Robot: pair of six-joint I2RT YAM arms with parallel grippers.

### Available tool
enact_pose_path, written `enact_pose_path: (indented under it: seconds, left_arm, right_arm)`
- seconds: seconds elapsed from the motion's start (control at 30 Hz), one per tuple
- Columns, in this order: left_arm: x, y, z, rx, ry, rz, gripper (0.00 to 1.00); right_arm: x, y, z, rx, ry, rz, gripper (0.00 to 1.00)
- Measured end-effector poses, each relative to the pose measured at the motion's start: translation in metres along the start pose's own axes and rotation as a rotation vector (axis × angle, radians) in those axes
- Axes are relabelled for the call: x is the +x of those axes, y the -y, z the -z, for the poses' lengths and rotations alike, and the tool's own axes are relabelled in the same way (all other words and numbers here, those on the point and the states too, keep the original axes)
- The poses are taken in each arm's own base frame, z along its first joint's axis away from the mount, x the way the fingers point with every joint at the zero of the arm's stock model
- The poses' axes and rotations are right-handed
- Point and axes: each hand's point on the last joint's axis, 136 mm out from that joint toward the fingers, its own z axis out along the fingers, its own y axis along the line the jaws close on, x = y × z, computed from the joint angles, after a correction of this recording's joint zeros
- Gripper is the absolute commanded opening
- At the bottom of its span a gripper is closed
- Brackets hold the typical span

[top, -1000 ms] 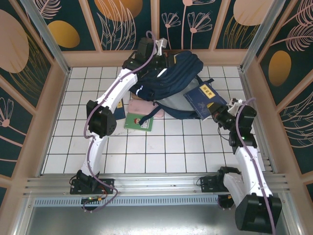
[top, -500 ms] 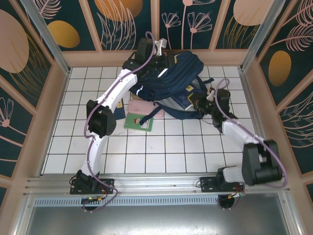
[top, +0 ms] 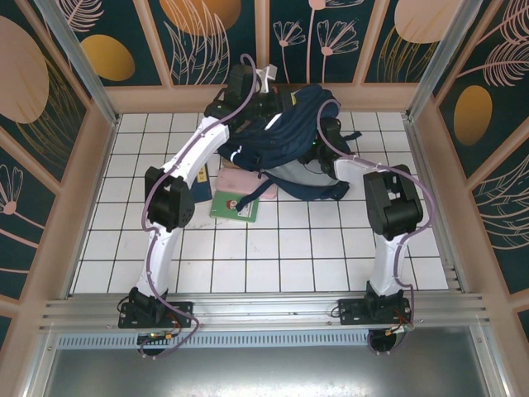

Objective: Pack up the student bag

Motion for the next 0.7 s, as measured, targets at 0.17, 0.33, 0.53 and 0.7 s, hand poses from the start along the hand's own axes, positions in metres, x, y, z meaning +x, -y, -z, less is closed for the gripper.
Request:
enact_pose_path:
  seconds: [0.17,0.33,0.53,0.7]
  left_arm:
    - [-0.004,-0.003,0.002,0.014,0.004,0.013,0.0]
    - [-0.003,-0.003,0.002,0.021,0.002,0.022,0.0]
    - [-0.004,-0.003,0.002,0.024,0.004,0.019,0.0]
    - [-0.005,-0.002,0.002,0.025,0.008,0.016,0.0]
  right_arm:
    - [-0.004,-0.004,0.024,0.056,0.054,0.053,0.93]
    - [-0.005,-0.007,0.058,0.118,0.107,0.096,0.91]
    - [0.004,0.01,0.117,0.21,0.203,0.126,0.88]
    - [0.006,0.026,0.174,0.257,0.321,0.147,0.82]
